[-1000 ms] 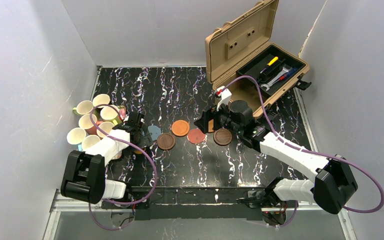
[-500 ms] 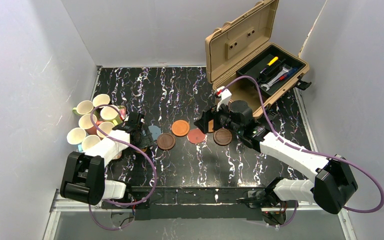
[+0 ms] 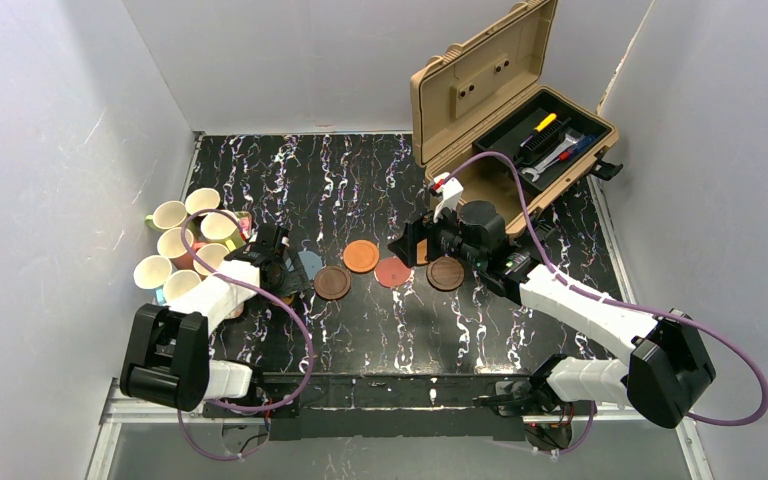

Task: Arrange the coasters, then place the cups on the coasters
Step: Move the coaster to the center of the board, then pick up the cup from the tray.

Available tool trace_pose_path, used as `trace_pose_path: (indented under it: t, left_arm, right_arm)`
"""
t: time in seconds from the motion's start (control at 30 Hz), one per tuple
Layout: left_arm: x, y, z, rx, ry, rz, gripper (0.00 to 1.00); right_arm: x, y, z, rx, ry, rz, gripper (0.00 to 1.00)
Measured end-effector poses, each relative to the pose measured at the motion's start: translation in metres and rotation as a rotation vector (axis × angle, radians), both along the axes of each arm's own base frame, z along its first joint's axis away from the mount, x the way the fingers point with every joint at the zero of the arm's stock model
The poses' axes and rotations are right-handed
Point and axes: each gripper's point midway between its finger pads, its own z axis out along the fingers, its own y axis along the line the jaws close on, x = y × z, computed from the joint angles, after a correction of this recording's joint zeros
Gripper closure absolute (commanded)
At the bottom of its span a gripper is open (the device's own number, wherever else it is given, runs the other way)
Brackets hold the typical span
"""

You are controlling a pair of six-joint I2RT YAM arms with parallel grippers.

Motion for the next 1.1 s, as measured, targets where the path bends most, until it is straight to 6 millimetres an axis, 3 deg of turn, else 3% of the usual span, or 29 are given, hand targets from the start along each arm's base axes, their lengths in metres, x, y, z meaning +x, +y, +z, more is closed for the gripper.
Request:
trace_pose_path:
  t: [0.07,0.33,0.5,0.8,0.97,1.1]
  left_arm:
    - [0.000,0.000,0.000,-0.001,0.000,0.000,0.02]
    - [-0.012,-0.009,0.005,-0.050,0.028,-0.021,0.02]
    - [-0.015,-0.010,0.026,-0.060,0.014,-0.034,0.02]
    - [0.004,-0.011,0.094,-0.065,-0.130,-0.064,0.02]
    - [0.038,-0.003,0.165,-0.018,-0.274,-0.100,0.02]
    - [0.062,0.019,0.206,0.006,-0.365,-0.059,0.02]
  right_arm:
    - [0.000,0.000,0.000,0.000,-0.001,-0.001,0.01]
    - [0.001,-0.001,0.002,0.002,-0.005,-0.007,0.01]
    - [0.001,-0.003,0.007,0.008,-0.016,-0.016,0.01]
    - [0.000,-0.016,0.025,0.020,-0.058,-0.062,0.01]
    - [-0.001,-0.026,0.034,0.013,-0.087,-0.092,0.01]
    - [0.000,-0.034,0.033,-0.001,-0.085,-0.113,0.01]
